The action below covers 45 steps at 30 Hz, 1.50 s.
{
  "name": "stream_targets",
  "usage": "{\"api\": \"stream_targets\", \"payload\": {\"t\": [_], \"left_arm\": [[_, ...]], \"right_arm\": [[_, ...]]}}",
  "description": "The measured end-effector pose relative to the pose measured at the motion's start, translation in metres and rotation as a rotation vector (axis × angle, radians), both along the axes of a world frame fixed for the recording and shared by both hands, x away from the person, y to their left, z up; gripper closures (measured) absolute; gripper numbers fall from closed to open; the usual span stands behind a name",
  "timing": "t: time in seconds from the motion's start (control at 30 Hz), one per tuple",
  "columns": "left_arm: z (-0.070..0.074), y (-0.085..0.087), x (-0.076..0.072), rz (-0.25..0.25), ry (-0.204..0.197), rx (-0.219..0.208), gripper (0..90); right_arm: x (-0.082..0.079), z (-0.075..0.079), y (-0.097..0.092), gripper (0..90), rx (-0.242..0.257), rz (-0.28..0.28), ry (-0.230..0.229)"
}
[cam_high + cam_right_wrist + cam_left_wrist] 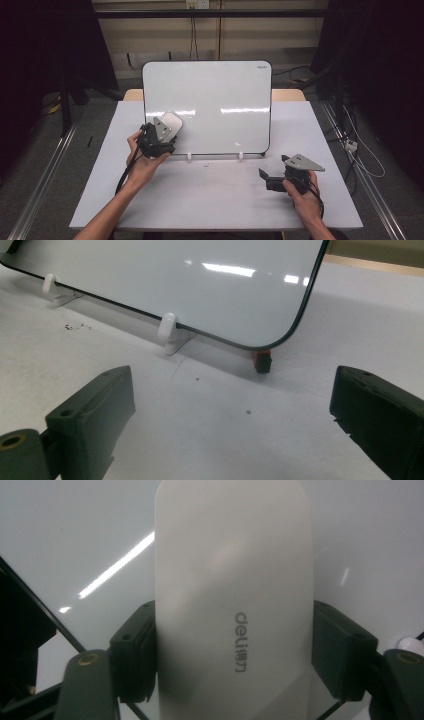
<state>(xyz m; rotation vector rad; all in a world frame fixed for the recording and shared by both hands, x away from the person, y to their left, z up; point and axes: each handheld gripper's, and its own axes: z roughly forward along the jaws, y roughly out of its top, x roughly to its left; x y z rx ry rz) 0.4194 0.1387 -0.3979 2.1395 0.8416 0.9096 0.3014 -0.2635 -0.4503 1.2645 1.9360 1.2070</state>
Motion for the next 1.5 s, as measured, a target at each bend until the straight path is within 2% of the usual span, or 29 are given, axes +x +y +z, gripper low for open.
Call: {"api": "stream_targets", "payload": {"t": [0.1,0.2,0.27,0.33,0.4,0.53,0.7,0.83,0.93,1.03,1.2,1.3,1.33,1.43,1.5], "left_arm": [[0.0,0.003,0.0,-0.008,0.001,-0.018,29.1],[0.0,0.003,0.0,-0.006,0.013,-0.014,26.5],[0.0,0.002,0.0,-0.004,0.002,-0.021,22.5],[0.001,0.002,0.0,-0.013,0.001,-0.028,22.2],[0.001,0.001,0.0,-0.013,0.001,-0.034,17.5],[0.0,0.001,0.001,-0.017,0.029,-0.04,9.4],[0.003,0.004,-0.001,-0.021,0.032,-0.05,5.6],[0.007,0.008,-0.002,-0.021,0.046,-0.097,4.4],[0.01,0.011,-0.004,-0.024,0.072,-0.137,4.5],[0.013,0.014,-0.006,-0.03,0.073,-0.144,4.4],[0.017,0.019,-0.009,-0.045,0.115,-0.224,4.4],[0.02,0.019,-0.013,-0.023,0.11,-0.234,4.6],[0.021,0.019,-0.015,-0.023,0.111,-0.255,4.6],[0.022,0.022,-0.019,-0.042,0.114,-0.277,4.6],[0.022,0.024,-0.022,-0.046,0.111,-0.278,4.6]], "right_arm": [[0.0,0.0,0.0,4.2,0.001,0.004,-0.002],[0.001,0.0,-0.001,4.2,0.006,0.001,0.0],[0.001,0.0,-0.001,4.2,0.009,0.001,0.003],[0.001,0.0,-0.002,4.2,0.012,-0.002,0.002],[0.001,0.0,-0.003,4.3,0.014,-0.004,0.002],[0.001,0.0,-0.003,4.2,0.014,-0.004,0.002],[0.001,0.0,-0.001,4.3,0.015,-0.002,0.002],[0.003,0.0,-0.001,4.3,0.011,-0.002,0.001],[0.003,0.0,-0.001,4.3,0.011,-0.003,-0.001],[0.003,0.0,0.0,4.3,0.009,-0.001,-0.003],[0.002,0.001,0.0,4.3,0.012,-0.002,-0.003],[0.002,0.002,0.001,4.3,0.013,-0.004,-0.003],[0.002,0.002,0.0,4.3,0.015,-0.005,-0.006],[0.001,0.002,0.001,4.3,0.014,-0.004,-0.005],[0.001,0.002,0.001,4.3,0.012,-0.004,-0.006]]}}
